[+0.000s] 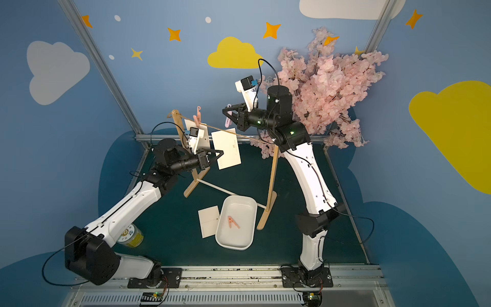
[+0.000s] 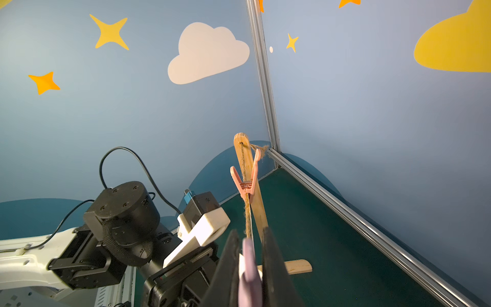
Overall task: Remove the postcards from the strings
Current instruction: Remove the clamp from the clothesline, then place the clamp in the storage box, then place the postcard on the postcard.
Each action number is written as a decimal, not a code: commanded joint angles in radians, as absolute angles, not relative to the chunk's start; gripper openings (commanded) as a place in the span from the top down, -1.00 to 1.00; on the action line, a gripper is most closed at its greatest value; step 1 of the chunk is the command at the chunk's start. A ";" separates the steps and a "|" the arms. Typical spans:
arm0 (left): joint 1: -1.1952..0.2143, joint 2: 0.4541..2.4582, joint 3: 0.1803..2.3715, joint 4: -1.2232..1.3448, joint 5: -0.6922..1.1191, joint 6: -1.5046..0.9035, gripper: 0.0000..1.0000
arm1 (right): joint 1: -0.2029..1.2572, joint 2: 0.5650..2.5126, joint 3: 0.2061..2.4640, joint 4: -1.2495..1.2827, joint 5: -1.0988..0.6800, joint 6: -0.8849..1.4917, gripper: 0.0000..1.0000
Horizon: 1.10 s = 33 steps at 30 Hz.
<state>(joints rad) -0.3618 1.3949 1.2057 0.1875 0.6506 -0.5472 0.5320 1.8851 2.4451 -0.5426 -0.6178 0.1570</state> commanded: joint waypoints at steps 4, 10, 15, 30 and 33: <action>-0.362 1.303 1.151 0.158 0.620 -0.538 0.93 | 0.560 1.768 2.352 -0.498 -0.650 0.135 1.00; -0.361 1.190 1.067 0.094 0.570 -0.528 0.93 | 0.674 1.642 2.219 -0.606 -0.558 -0.010 1.00; -0.362 1.077 0.987 0.025 0.532 -0.538 0.94 | 0.771 1.486 1.958 -0.567 -0.459 -0.052 1.00; -0.364 0.781 0.732 -0.189 0.398 -0.651 0.94 | 0.812 1.267 1.321 -0.428 -0.382 0.214 1.00; -0.365 0.762 0.702 -0.253 0.372 -0.671 0.94 | 0.812 1.276 1.221 -0.380 -0.392 0.281 1.00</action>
<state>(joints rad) -0.3626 0.7792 0.7200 -0.1722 0.4084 -0.6365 0.8070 1.2903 1.2770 -0.4576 -0.3958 0.1829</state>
